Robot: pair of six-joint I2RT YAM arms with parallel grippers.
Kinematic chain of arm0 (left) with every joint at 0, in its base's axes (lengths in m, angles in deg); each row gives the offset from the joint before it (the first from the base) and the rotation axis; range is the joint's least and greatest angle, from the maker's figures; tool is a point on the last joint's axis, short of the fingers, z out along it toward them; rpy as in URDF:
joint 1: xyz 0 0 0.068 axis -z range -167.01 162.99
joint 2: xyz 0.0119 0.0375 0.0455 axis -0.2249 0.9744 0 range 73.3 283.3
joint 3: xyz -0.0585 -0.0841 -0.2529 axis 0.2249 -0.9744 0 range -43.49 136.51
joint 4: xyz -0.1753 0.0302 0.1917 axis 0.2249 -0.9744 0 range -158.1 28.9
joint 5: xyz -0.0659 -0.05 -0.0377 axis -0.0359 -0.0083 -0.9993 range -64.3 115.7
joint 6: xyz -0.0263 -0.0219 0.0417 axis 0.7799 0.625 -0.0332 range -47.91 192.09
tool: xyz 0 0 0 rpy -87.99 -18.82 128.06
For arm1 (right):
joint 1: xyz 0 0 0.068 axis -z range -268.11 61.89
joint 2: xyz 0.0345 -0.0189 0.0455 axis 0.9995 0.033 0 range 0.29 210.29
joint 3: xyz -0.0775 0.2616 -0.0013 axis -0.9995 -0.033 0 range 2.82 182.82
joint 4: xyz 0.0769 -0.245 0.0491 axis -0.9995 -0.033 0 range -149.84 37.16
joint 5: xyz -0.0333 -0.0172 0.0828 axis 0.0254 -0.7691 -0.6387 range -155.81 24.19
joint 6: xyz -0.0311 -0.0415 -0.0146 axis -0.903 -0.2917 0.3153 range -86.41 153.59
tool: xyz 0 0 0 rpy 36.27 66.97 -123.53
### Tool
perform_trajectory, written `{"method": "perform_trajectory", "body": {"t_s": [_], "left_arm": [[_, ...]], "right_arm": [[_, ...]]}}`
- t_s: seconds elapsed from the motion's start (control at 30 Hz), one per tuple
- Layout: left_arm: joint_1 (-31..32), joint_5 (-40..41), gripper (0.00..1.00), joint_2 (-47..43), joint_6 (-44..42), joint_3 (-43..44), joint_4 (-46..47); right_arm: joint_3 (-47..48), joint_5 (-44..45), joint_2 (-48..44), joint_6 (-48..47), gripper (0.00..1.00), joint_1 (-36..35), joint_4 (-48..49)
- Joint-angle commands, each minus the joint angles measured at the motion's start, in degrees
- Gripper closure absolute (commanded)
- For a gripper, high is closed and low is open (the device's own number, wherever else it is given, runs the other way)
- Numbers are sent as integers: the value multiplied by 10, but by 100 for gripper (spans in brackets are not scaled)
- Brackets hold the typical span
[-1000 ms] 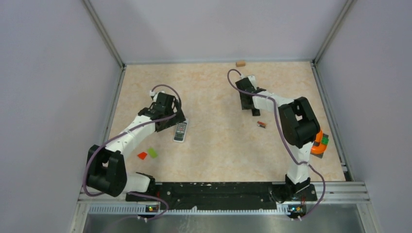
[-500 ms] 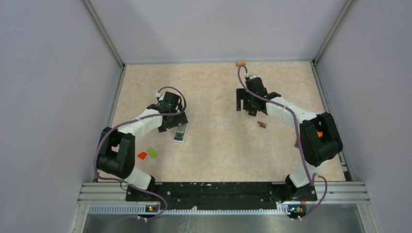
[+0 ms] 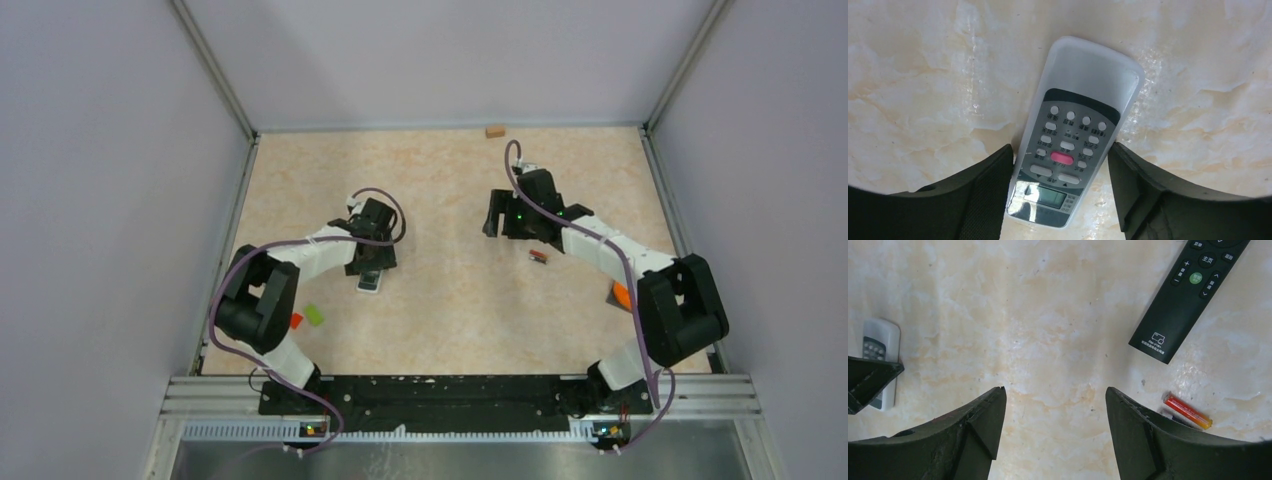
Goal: Load the batteries into the remote control
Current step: Pick up the remote control from the center of the board.
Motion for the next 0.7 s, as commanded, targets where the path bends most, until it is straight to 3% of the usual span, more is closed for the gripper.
{"method": "perform_trajectory", "body": {"t_s": [0.0,0.2,0.47,0.67], "left_arm": [[9,24,33,14,0,-1,-10],[19,-33,57,-2,-37,12,7],[20,-269,70,-63,-99,10,98],[21,-415,71,-107,-112,-32,207]], "right_arm": [[-10,-13,-37,20,27,5,26],[-25,-40,-59,24,28,4,35],[-79,-196,-104,48,28,5,132],[-130,-278,-108,208,29,4,240]]}}
